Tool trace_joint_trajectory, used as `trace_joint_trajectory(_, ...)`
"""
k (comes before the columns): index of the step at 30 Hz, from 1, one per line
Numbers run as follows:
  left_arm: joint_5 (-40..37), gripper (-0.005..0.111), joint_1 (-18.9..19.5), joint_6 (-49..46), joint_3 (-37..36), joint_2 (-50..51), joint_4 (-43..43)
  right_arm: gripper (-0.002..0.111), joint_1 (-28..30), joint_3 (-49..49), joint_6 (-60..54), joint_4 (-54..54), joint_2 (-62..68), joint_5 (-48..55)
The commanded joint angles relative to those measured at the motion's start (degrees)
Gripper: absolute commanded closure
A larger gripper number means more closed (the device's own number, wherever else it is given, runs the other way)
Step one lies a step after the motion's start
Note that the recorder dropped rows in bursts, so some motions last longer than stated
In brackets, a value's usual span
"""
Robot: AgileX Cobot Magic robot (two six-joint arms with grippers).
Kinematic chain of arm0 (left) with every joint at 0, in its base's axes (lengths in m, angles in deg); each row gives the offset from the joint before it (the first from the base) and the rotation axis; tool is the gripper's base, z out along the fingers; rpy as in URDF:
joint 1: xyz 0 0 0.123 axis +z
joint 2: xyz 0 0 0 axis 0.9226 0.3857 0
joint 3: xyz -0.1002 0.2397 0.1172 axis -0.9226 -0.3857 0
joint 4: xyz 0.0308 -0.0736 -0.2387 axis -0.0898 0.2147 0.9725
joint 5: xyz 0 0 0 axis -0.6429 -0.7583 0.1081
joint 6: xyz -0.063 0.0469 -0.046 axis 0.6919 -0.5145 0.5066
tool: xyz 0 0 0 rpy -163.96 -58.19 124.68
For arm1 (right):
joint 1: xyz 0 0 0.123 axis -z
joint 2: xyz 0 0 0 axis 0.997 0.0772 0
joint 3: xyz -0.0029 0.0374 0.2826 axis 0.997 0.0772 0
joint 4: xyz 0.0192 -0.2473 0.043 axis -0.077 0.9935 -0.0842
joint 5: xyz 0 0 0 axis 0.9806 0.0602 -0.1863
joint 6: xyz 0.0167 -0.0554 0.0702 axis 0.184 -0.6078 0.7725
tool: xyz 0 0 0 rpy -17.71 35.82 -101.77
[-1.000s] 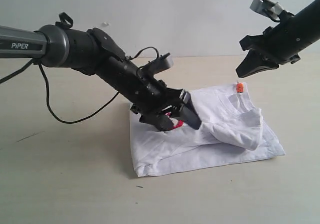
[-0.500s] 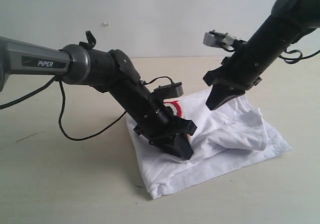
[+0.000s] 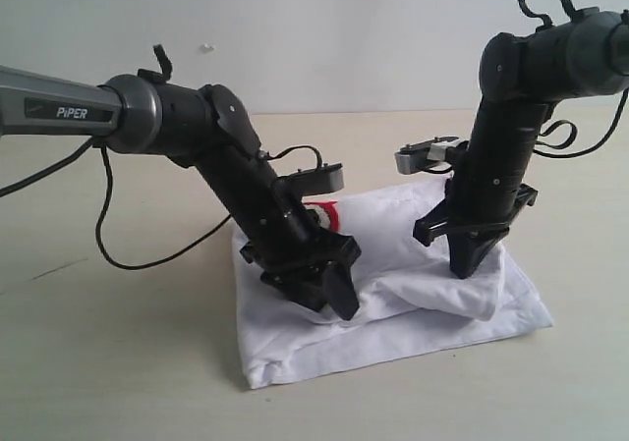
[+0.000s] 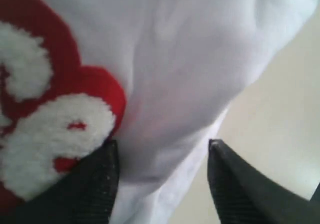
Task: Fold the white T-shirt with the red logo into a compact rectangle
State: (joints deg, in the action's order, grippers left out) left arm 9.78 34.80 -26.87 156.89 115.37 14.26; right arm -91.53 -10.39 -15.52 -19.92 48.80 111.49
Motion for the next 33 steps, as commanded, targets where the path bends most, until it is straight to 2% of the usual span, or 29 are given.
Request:
trace_joint_trajectory(1,-1.8,0.052,2.0,4.5,-0.6,0.8,-19.2,0.108,0.0,-0.1,1.5,0.1,0.3,-1.1)
trace_joint_trajectory(3,-3.8,0.052,3.0,5.9,-0.6,0.8,-22.6,0.108,0.0,-0.1,1.7,-0.4,0.3,-1.4)
trace_joint_trajectory(6,-4.7,0.052,5.2,6.1,-0.6,0.8,-23.3,0.108,0.0,-0.1,1.7,-1.2,0.3,-1.5)
trace_joint_trajectory(10,-4.2,0.052,7.2,5.6,-0.6,0.7,-18.7,0.108,0.0,-0.1,0.7,-4.0,0.3,-2.3)
trace_joint_trajectory(19,-4.4,0.051,7.5,0.7,-0.6,-2.6,-12.3,0.108,0.0,-0.1,0.2,-4.9,0.8,-2.5)
trace_joint_trajectory(21,-4.8,0.047,7.5,0.7,-0.6,-3.5,-12.1,0.108,0.0,-0.1,0.2,-4.9,1.3,-2.4)
trace_joint_trajectory(26,-5.4,0.025,7.5,-0.3,-0.6,-6.5,-14.1,0.108,0.0,-0.1,0.4,-4.9,1.5,-3.4)
trace_joint_trajectory(33,-1.8,0.024,7.9,-0.6,-0.6,-11.3,-14.3,0.108,0.0,-0.1,0.4,-4.9,1.5,-3.7)
